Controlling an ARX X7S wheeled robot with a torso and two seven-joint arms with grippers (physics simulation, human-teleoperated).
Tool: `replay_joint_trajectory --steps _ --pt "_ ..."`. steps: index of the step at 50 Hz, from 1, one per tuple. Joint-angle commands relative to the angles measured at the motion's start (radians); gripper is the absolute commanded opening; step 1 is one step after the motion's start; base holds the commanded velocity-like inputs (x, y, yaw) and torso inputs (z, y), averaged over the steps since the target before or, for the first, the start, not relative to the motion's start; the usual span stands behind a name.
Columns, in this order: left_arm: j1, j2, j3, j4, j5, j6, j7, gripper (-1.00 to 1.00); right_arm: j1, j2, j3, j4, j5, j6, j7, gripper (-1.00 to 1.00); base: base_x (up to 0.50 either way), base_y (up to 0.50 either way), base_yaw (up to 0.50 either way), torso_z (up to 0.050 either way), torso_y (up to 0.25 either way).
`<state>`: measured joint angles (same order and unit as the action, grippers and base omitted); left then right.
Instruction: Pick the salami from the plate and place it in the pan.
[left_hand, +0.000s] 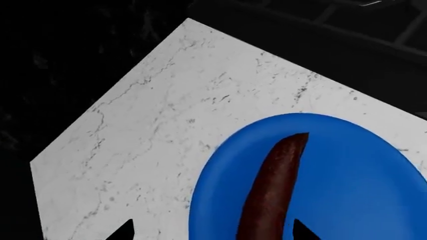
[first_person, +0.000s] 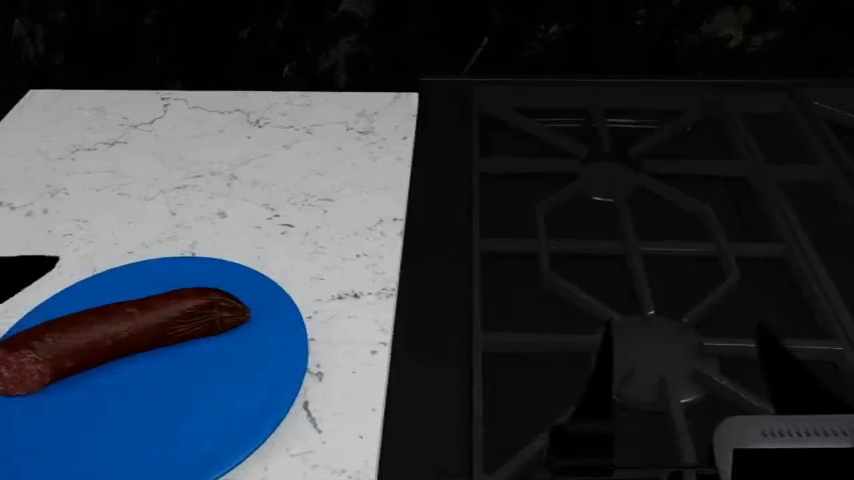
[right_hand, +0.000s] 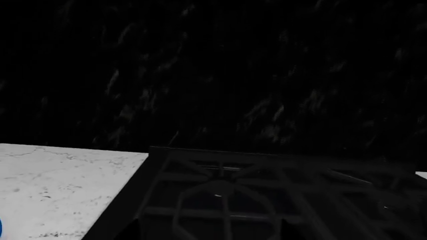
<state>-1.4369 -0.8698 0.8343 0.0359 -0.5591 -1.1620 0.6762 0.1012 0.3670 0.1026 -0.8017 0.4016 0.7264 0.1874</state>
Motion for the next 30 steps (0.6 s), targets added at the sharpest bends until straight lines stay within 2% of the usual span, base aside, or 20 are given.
replay_joint_trajectory --steps 1,9,23,30 --pt "-0.113 0.047 0.136 -0.064 0.017 -0.05 0.171 1.0 -0.046 -0.014 -0.006 0.015 -0.001 -0.037 -0.003 1.0 0.0 0.0 0.0 0.0 0.0" --pt "-0.099 0.092 0.173 -0.148 0.049 0.007 0.184 1.0 -0.056 -0.018 -0.009 0.018 -0.001 -0.049 0.0 1.0 0.0 0.0 0.0 0.0 0.0" --pt "-0.004 0.084 0.167 -0.158 0.053 0.037 0.117 1.0 -0.083 -0.012 -0.004 0.005 0.01 -0.046 0.004 1.0 0.0 0.0 0.0 0.0 0.0" --pt "0.005 0.133 0.183 -0.254 0.091 0.076 0.092 1.0 -0.105 -0.004 0.014 -0.003 0.021 -0.054 -0.002 1.0 0.0 0.0 0.0 0.0 0.0"
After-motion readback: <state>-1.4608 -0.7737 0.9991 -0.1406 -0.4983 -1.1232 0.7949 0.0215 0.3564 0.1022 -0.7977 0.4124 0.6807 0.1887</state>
